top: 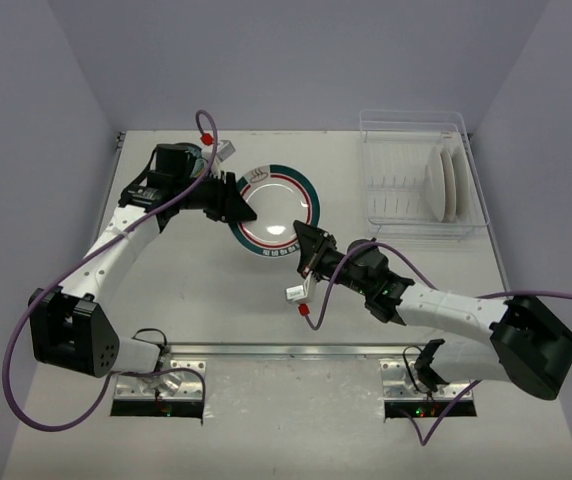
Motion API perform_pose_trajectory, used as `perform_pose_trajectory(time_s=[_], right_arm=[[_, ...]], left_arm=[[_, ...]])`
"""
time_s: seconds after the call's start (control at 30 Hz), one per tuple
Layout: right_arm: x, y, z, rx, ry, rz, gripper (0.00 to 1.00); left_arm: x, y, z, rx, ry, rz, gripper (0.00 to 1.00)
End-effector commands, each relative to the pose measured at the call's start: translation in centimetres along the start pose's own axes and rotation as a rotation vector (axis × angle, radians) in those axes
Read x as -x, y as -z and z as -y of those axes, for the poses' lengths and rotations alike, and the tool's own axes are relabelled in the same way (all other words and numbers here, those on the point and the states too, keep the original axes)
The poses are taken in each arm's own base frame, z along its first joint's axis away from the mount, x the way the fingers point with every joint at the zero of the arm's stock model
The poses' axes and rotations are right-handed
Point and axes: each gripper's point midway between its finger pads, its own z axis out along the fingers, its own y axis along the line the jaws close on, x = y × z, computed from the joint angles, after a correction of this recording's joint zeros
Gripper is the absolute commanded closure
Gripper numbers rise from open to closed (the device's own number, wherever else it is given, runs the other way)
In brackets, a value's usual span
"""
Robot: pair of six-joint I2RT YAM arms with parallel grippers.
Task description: Unload the plates from the dish rack
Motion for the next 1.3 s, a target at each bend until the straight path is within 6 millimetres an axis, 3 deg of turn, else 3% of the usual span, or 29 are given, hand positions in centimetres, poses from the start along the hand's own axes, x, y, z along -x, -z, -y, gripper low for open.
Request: perform_pose_trajectory(time_s=[0.0,0.13,0.17,0.27,0.4,0.43,0.57,0.73,1.07,1.27], right_arm=[[-1.7,1.0,6.5,-0.243,0.059,-0.083,1.00],[-2.6,1.0,6.3,-0.246,0.025,-0.130,0.99],[-2.9,1.0,6.2,-0.244,0.002,-0.143,0.92],[-3.9,1.2,5.4,-0.224,-0.052,-0.198,0.64],[-5.2,1.4,3.8,-0.180,-0.162,-0.268,0.08],[-5.7,1.5,3.1,-0.161,-0.192,-0.293,0.03],[-7.2,2.5,0.4,-0.104,-0.273,-0.383,0.01],[-9.2,3.8,-2.7,-0.007,-0.438,-0.490,0.01],[-13.0,7.1,-4.4,0.035,-0.685,-0.661,0.01],[-14.2,8.5,-4.6,0.037,-0.777,-0.715,0.01]], left_arm=[[0.7,0.2,0.0,0.003,-0.050,0.038,0.70],[0.6,0.3,0.4,-0.026,-0.048,0.038,0.94],[0.9,0.4,0.3,-0.030,-0.048,0.047,1.00],[1.5,0.7,-0.5,-0.028,-0.013,0.069,1.00],[2.4,0.9,-3.1,0.082,0.017,0.118,1.00],[2.6,1.0,-3.7,0.101,0.031,0.127,1.00],[3.4,0.6,-5.8,0.163,0.061,0.146,1.00],[6.7,-0.8,-8.9,0.224,0.092,0.192,1.00],[10.5,-4.9,-17.4,0.393,0.134,0.236,1.00],[9.7,-7.8,-21.2,0.410,0.169,0.185,1.00]])
